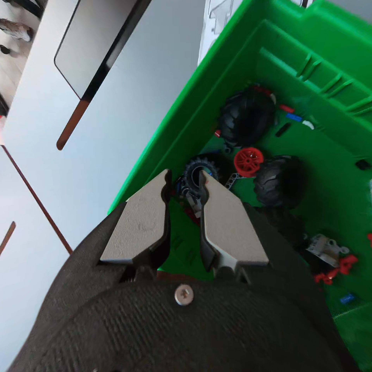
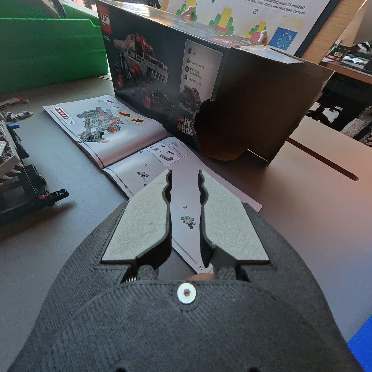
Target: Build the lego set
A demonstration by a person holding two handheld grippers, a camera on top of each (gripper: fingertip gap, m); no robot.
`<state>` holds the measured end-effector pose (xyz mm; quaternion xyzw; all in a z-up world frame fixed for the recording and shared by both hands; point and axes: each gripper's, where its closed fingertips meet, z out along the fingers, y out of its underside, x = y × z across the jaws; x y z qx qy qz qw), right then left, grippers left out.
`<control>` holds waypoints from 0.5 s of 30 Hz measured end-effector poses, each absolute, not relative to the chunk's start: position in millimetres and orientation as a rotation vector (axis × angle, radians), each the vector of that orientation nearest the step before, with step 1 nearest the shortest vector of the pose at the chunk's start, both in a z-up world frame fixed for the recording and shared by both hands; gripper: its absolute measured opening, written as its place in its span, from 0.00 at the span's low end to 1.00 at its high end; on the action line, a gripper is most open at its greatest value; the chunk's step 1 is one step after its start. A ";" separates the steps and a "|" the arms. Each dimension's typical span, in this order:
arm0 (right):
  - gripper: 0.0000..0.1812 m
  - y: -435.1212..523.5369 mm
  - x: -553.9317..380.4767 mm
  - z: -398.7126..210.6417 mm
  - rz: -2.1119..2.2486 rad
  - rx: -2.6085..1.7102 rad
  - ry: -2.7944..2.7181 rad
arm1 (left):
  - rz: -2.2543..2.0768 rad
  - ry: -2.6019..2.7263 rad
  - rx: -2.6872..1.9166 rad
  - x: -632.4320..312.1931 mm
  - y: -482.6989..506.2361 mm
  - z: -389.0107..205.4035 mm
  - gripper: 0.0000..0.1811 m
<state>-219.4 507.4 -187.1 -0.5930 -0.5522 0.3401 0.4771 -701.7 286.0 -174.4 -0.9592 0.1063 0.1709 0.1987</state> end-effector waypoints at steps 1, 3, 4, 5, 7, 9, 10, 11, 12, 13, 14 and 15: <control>0.12 507.4 -219.3 -186.9 0.834 -1.449 -1.348 | 0.499 0.329 -2.700 -700.9 285.8 -180.0 0.14; 0.12 508.0 -219.1 -186.5 0.835 -1.449 -1.345 | 0.507 0.380 -2.736 -698.5 285.8 -192.2 0.14; 0.12 508.3 -219.0 -186.5 0.835 -1.449 -1.343 | 0.497 0.387 -2.759 -697.8 285.9 -198.8 0.14; 0.12 508.4 -218.9 -186.3 0.834 -1.449 -1.342 | 0.470 0.392 -2.795 -696.4 284.6 -206.7 0.15; 0.12 508.7 -218.7 -186.0 0.832 -1.447 -1.340 | 0.272 0.401 -2.825 -678.0 285.4 -216.2 0.12; 0.12 509.6 -218.2 -185.4 0.822 -1.442 -1.335 | 0.028 0.408 -2.867 -655.1 281.7 -220.5 0.09; 0.12 510.6 -217.7 -184.8 0.812 -1.437 -1.330 | -0.065 0.422 -2.853 -645.3 283.2 -218.4 0.07; 0.12 511.4 -217.3 -184.4 0.803 -1.432 -1.327 | -0.155 0.429 -2.802 -635.0 288.9 -213.4 0.06; 0.12 511.7 -217.1 -184.1 0.799 -1.429 -1.325 | -0.226 0.421 -2.730 -626.6 296.7 -205.9 0.04; 0.12 511.8 -217.1 -184.1 0.799 -1.429 -1.326 | -0.247 0.384 -2.676 -625.4 303.9 -199.1 0.06; 0.12 511.9 -217.0 -184.2 0.799 -1.430 -1.325 | -0.227 0.344 -2.654 -629.5 308.6 -195.2 0.07; 0.12 512.1 -217.0 -184.1 0.797 -1.430 -1.324 | -0.170 0.321 -2.649 -636.5 311.2 -193.8 0.10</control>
